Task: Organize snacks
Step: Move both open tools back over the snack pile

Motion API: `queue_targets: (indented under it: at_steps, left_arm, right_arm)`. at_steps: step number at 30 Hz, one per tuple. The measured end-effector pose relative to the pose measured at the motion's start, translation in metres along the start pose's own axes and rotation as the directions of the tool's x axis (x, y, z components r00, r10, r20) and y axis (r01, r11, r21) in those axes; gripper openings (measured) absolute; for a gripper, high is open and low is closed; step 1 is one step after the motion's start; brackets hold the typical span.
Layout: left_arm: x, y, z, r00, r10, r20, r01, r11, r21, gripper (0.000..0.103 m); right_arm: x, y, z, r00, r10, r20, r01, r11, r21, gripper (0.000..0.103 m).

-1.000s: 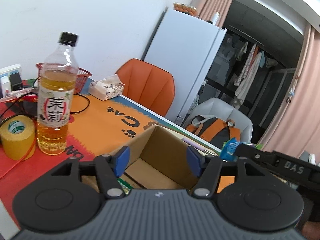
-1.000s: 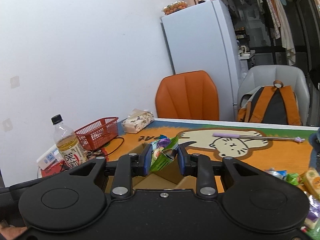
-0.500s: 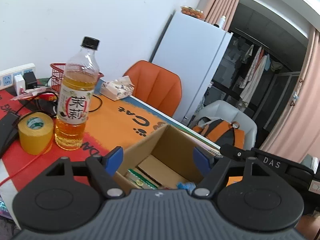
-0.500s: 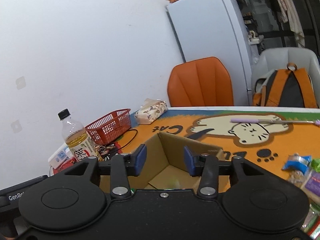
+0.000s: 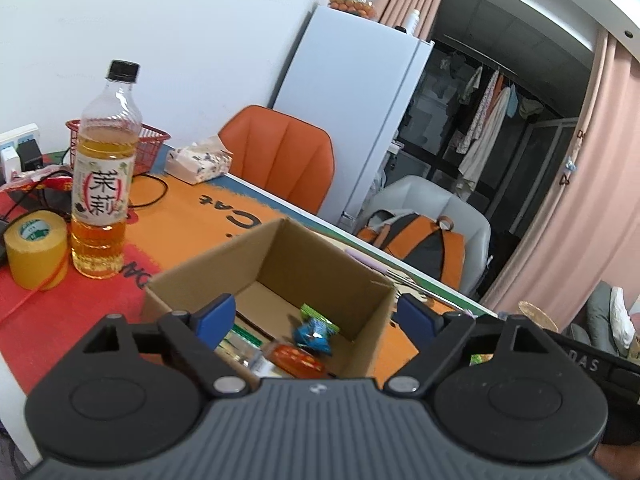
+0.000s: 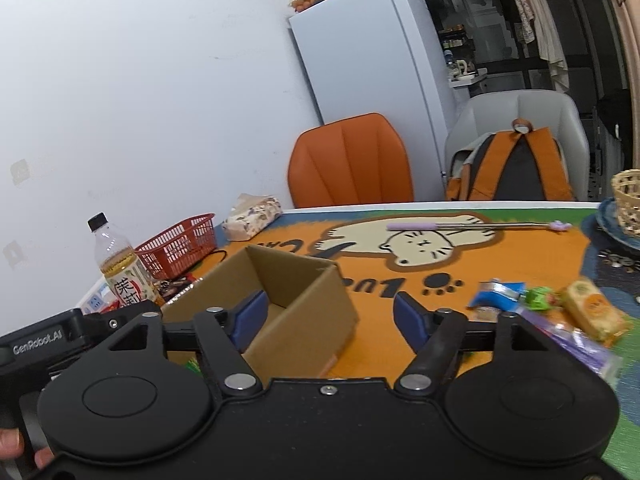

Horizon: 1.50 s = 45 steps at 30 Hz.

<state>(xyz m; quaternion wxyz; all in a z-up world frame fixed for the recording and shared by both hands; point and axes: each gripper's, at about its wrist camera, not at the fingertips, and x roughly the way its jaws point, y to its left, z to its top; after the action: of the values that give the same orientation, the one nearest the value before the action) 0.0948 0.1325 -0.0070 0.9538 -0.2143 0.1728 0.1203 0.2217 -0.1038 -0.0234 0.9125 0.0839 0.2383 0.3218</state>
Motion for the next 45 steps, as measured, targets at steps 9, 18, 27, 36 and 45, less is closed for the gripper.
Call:
queue_targets:
  at_steps: [9,18,27,36,45]
  left_arm:
    - [-0.003,-0.029,-0.009,0.998,-0.054,-0.019,0.055,0.998,0.039,0.088]
    - [0.007,-0.062,-0.025,0.991,-0.118,-0.06,0.121,0.99,0.066,0.088]
    - [0.022,-0.093,-0.044,0.979,-0.179,-0.101,0.189,0.978,0.091,0.088]
    - [0.041,-0.112,-0.058,0.975,-0.188,-0.123,0.201,0.974,0.108,0.088]
    - [0.068,-0.13,-0.074,0.965,-0.19,-0.181,0.217,0.966,0.144,0.086]
  right_arm:
    - [-0.03,-0.032,-0.008,0.998,-0.057,0.007,0.057,0.998,0.013,0.086]
    - [-0.051,-0.066,-0.021,0.992,-0.122,0.003,0.122,0.992,0.041,0.085]
    - [-0.069,-0.104,-0.03,0.983,-0.184,-0.001,0.184,0.979,0.088,0.077]
    - [-0.069,-0.129,-0.04,0.98,-0.199,-0.02,0.2,0.972,0.125,0.068]
    - [-0.057,-0.145,-0.046,0.978,-0.205,-0.042,0.209,0.968,0.136,0.066]
